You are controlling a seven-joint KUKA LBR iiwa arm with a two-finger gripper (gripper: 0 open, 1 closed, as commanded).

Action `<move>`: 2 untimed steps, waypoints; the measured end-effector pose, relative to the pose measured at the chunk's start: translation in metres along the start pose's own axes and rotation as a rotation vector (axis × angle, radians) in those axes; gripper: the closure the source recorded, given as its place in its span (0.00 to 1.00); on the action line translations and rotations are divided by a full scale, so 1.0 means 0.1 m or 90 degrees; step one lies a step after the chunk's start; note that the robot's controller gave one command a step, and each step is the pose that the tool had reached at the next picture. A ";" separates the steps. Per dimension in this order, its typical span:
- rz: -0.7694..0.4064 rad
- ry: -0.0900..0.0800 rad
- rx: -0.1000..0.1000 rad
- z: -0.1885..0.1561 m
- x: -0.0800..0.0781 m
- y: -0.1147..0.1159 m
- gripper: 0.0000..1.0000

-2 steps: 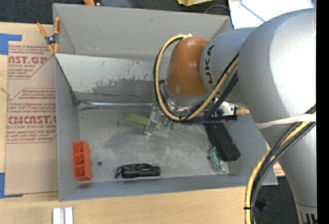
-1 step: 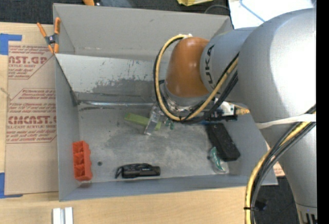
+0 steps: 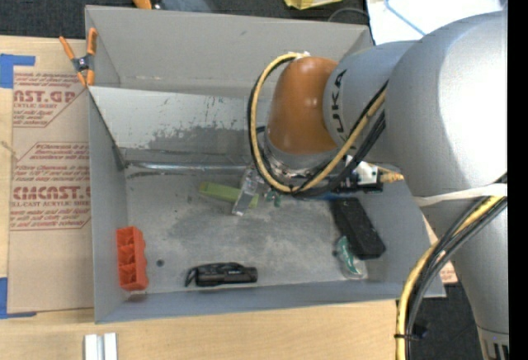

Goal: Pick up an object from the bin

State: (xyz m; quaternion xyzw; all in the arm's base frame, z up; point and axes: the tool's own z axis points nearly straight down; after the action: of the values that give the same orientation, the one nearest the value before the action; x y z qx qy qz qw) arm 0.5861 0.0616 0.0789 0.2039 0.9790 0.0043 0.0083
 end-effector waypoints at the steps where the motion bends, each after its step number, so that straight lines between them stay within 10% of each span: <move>1: 0.000 0.000 -0.001 -0.08 0.00 0.00 1.00; 2: -0.001 0.000 -0.001 -0.19 0.00 0.01 1.00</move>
Offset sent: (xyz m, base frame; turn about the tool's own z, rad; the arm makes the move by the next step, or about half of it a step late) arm 0.0001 0.0003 0.0268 -0.0003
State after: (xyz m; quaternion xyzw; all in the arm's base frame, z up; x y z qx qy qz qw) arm 0.5861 0.0622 0.0981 0.2033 0.9791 0.0051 0.0085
